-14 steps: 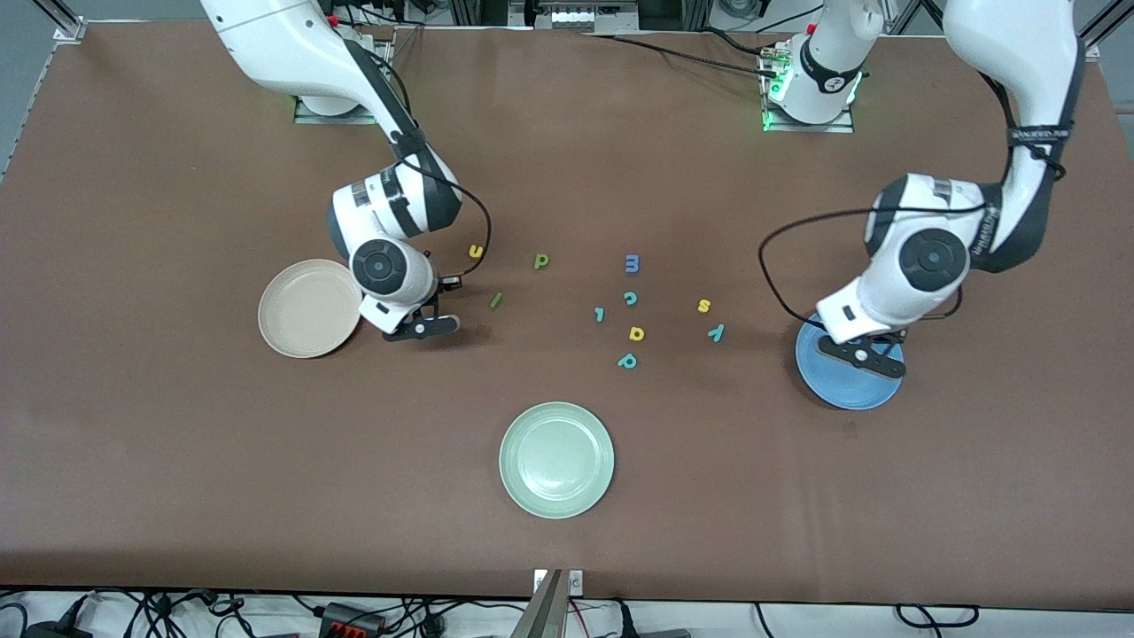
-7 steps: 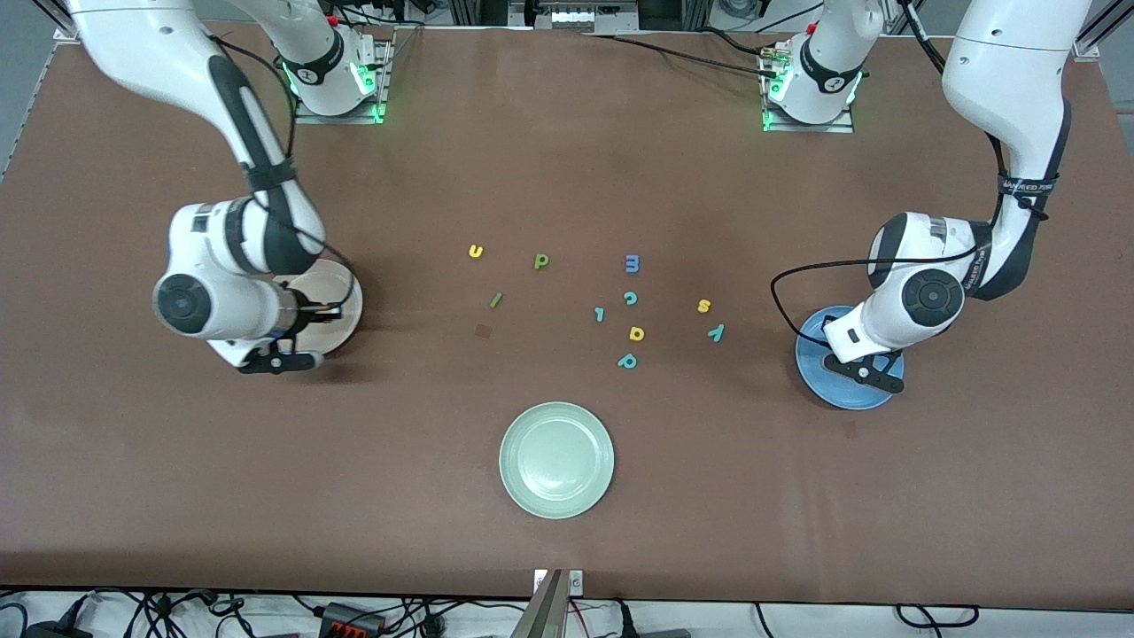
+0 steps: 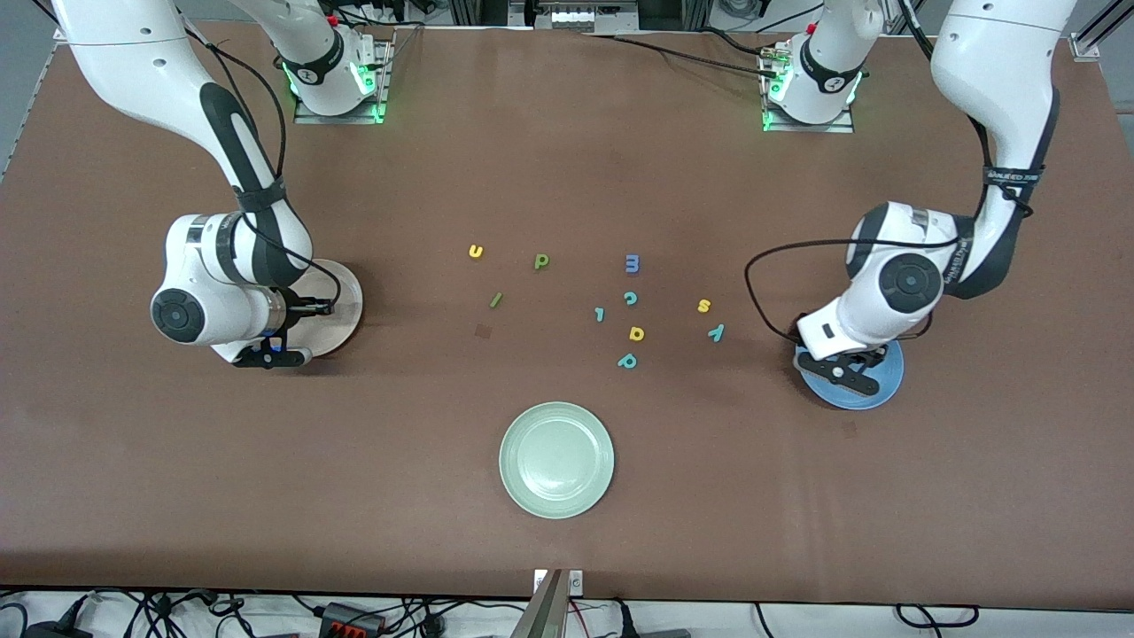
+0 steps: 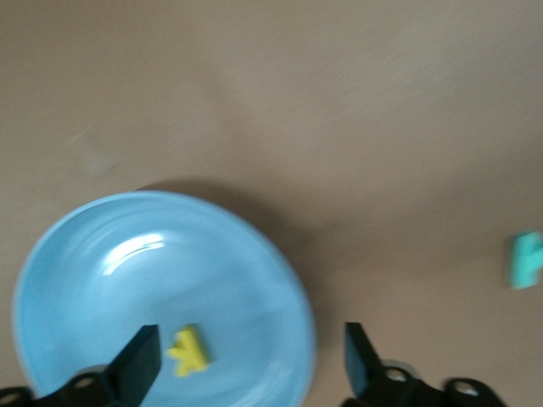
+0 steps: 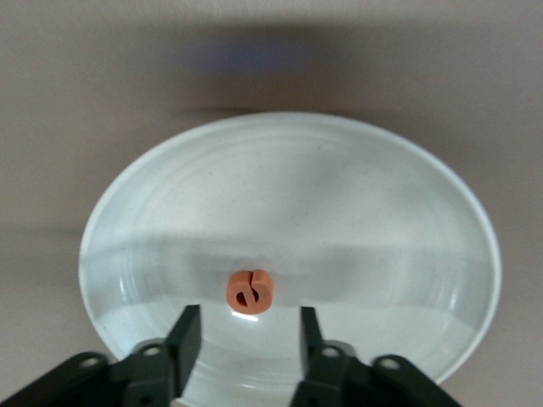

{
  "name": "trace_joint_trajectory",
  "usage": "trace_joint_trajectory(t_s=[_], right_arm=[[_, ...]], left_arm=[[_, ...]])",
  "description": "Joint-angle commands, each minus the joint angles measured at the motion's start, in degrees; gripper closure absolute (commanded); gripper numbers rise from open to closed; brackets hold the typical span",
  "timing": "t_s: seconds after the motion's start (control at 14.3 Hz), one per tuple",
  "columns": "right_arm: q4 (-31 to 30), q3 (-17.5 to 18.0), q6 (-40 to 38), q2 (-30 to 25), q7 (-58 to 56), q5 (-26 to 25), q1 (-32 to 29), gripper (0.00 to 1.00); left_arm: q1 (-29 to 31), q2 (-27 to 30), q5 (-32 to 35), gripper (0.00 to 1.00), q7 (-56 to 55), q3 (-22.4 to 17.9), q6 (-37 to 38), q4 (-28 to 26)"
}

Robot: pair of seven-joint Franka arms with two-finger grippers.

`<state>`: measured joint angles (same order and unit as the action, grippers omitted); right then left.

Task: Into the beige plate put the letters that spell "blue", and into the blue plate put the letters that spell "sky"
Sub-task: 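Place e on beige plate while the left gripper places k on blue plate, then grasp blue y with the left gripper while the right gripper reaches yellow u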

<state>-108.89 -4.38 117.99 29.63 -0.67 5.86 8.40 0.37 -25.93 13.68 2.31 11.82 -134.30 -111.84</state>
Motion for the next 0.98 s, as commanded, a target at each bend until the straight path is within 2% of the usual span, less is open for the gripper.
trace_joint_trajectory(t_s=[0.0,0.14,0.28,0.42,0.56,0.7,0.77,0.91], right_arm=[[0.17,1.57,-3.9,-5.1,2.32,0.12,2.13,0.0],[-0.09,1.65,-3.47,-6.25,2.95,0.73,6.96,0.0],[-0.45,1.74,-2.94,-6.95,4.26,2.13,11.7,0.0],[-0.88,1.74,-1.98,-6.96,11.17,3.19,16.02,0.0],[-3.68,1.74,2.48,-7.04,18.73,3.19,19.1,0.0],[-8.59,1.83,10.11,-7.92,24.28,5.46,21.73,0.0],[-10.62,1.83,13.03,-8.62,26.83,6.09,23.57,0.0],[-11.17,1.83,13.67,-8.8,35.08,6.09,26.39,0.0]], left_arm=[[0.24,0.54,1.26,0.0,-8.7,5.13,0.71,-0.4],[-0.37,-1.3,1.78,0.0,-10.31,6.63,-0.34,-0.4],[-1.86,-4.02,2.05,0.0,-10.22,7.43,-4.54,-1.01],[-3.01,-5.44,2.05,0.0,-10.22,7.34,-5.7,-1.01],[-4.32,-7.28,2.14,0.02,-10.22,7.26,-5.97,-0.84],[-4.51,-8.08,2.23,0.1,-10.22,7.17,-7.63,-1.1],[-4.51,-8.17,2.84,0.2,-10.13,7.17,-7.64,-1.1],[-4.51,-8.43,6.87,0.4,-10.31,7.25,-7.82,-0.84]])
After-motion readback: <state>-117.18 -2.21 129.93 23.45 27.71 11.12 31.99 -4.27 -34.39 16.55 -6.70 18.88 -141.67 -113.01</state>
